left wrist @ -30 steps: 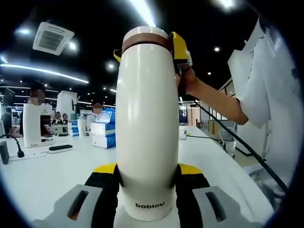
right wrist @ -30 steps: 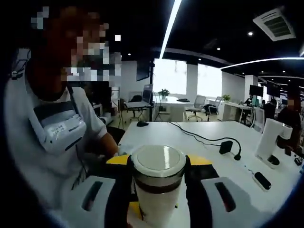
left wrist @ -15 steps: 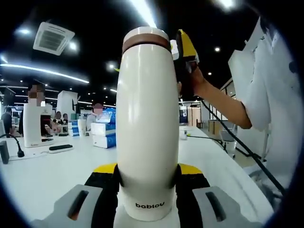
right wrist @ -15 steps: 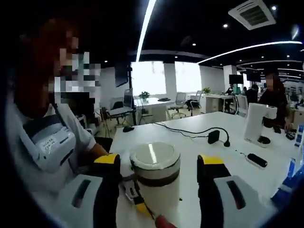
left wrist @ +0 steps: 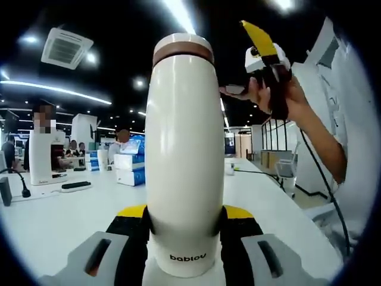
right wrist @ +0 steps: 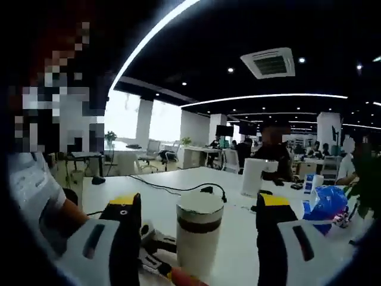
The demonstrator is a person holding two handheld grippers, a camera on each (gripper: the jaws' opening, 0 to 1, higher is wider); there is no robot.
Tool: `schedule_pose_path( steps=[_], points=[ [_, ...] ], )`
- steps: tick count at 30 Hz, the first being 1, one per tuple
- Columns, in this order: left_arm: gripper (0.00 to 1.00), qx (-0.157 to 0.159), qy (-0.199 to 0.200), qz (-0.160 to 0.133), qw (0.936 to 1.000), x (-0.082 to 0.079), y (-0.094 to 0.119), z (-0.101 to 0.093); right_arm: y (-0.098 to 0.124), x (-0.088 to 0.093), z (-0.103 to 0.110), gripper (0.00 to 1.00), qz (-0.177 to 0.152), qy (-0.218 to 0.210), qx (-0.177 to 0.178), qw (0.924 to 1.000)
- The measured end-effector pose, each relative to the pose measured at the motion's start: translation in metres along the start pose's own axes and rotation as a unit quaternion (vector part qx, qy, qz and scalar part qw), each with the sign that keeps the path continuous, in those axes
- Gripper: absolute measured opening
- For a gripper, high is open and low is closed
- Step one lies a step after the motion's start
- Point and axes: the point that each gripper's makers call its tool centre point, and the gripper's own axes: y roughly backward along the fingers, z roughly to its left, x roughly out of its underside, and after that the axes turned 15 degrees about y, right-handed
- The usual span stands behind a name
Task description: Grasp the water cup twist off the cup lid place the cup lid on the table
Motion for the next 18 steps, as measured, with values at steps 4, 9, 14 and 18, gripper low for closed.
schedule_pose_path(
  steps=[4, 9, 14, 18],
  points=[
    [0.48, 0.000, 0.000, 0.000, 1.0000, 0.000, 0.000, 0.000, 0.007, 0.014, 0.016, 0.79, 0.028, 0.005, 0.047, 0.9985],
    [0.48, 0.001, 0.000, 0.000, 1.0000, 0.001, 0.000, 0.000, 0.012, 0.037, 0.032, 0.78, 0.063, 0.004, 0.065, 0.9959],
    [0.48, 0.001, 0.000, 0.000, 1.0000, 0.001, -0.001, -0.001, 0.010, 0.036, 0.026, 0.74, 0.059, 0.004, 0.096, 0.9937],
    [0.48, 0.001, -0.001, 0.000, 1.0000, 0.001, -0.001, -0.002, 0.002, 0.035, 0.017, 0.72, 0.055, -0.003, 0.100, 0.9935]
  ],
)
